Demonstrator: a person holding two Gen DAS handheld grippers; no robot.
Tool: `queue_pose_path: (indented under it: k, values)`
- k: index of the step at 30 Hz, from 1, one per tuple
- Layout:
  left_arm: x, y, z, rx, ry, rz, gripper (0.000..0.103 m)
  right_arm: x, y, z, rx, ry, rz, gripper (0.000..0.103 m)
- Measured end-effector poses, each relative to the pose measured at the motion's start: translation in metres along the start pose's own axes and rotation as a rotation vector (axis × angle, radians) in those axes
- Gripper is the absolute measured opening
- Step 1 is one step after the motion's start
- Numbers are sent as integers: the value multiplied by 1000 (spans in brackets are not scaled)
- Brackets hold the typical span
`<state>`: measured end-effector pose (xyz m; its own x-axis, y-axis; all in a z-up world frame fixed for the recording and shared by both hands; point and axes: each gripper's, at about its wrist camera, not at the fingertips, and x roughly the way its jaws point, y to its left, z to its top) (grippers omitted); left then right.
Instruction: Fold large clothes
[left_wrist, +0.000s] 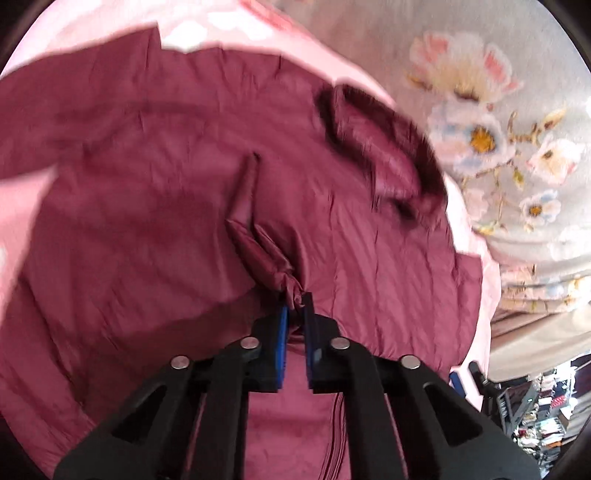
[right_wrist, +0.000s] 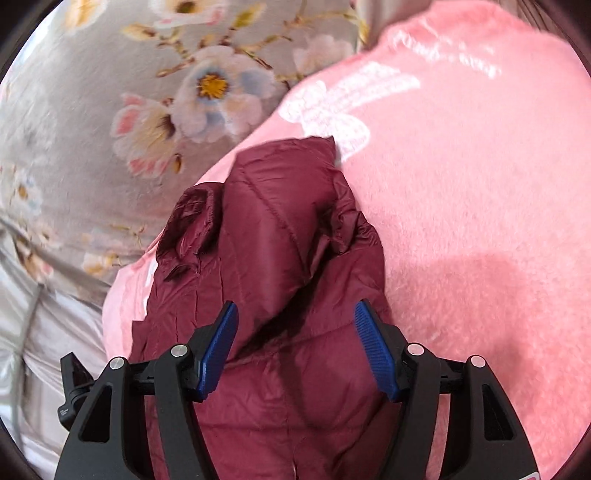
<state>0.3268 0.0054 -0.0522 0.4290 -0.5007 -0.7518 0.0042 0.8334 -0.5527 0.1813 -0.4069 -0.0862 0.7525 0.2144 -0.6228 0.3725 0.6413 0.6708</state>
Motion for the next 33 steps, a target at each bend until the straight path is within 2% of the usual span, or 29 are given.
queue_pose_path:
  k: [3,5,7,11,13,14,15,16,18,20,23,24,29,32,33]
  values:
    - [-28,14,14,2,-116,56,3,12,-3,7,14,8,2,64]
    - [-28,25,18,5,-140,127,3,18,-6,12,16,10,-11,64]
    - [-17,39,17,6,-131,187,3,26,-9,18,47,18,3,64]
    - [5,55,11,-1,-96,189,3,42,-12,30,111,14,25,62]
    - [12,54,8,18,-106,186,3,54,-12,36,135,25,31,42]
    - [13,54,8,25,-109,187,3,61,-12,38,138,47,39,11]
    - [13,52,8,37,-110,188,3,64,-10,41,121,40,49,3]
    - [12,50,7,42,-109,181,3,60,-7,44,120,20,65,3]
    - [15,47,9,58,-102,147,3,26,9,51,40,-118,75,2]
    - [20,47,7,84,-87,150,3,15,12,49,-11,-158,18,2]
    - [31,41,-2,161,-127,205,3,48,6,35,-130,-60,-226,1]
    - [30,42,-4,175,-136,212,3,55,5,30,-163,-48,-266,0]
    - [24,45,-6,202,-148,220,4,64,19,24,-284,-61,-387,0]
    - [9,42,-5,195,-124,227,6,48,23,23,-313,-48,-399,5]
    - [-2,42,-4,190,-118,215,15,39,25,21,-313,-57,-394,9]
